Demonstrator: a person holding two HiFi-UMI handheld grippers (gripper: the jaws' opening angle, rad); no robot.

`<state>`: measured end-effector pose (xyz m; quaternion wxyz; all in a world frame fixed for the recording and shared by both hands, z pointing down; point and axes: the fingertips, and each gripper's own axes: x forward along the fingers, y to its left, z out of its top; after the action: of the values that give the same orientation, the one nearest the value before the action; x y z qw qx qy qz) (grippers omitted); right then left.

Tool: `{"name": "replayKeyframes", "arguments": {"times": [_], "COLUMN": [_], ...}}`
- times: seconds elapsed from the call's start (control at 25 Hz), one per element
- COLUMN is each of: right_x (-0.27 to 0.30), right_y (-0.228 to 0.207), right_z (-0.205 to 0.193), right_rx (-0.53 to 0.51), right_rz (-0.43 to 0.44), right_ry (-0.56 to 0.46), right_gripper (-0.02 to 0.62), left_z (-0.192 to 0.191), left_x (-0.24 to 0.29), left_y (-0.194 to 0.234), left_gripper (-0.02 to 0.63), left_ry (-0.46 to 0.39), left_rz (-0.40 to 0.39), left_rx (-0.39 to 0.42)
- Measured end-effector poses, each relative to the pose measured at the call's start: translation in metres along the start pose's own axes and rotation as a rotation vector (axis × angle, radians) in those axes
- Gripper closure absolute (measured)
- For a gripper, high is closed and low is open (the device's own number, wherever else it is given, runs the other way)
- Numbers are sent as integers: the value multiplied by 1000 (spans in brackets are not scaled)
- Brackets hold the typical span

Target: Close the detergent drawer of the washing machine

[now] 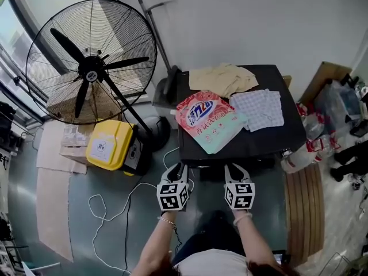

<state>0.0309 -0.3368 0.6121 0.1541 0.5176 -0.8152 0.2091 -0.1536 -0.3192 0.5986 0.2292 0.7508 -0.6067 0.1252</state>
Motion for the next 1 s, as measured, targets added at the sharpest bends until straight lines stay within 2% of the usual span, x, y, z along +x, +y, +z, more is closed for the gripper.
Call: {"name": "replayKeyframes", "arguments": {"times": [0.44, 1.0], "right_x": [-35, -108], "right_y": [27, 64], "right_z": [28, 67], "right_rx": [-65, -154], "right_rz": [32, -1], "right_ry": [-100, -225], "right_gripper": [540, 566], "left_z": [23, 51], "left_x": [-40, -118], "left_y": [-20, -51], "left_gripper": [565, 586], "left_ry": [-81, -190], "left_rz": [-65, -174], "left_rx": [68, 151]}}
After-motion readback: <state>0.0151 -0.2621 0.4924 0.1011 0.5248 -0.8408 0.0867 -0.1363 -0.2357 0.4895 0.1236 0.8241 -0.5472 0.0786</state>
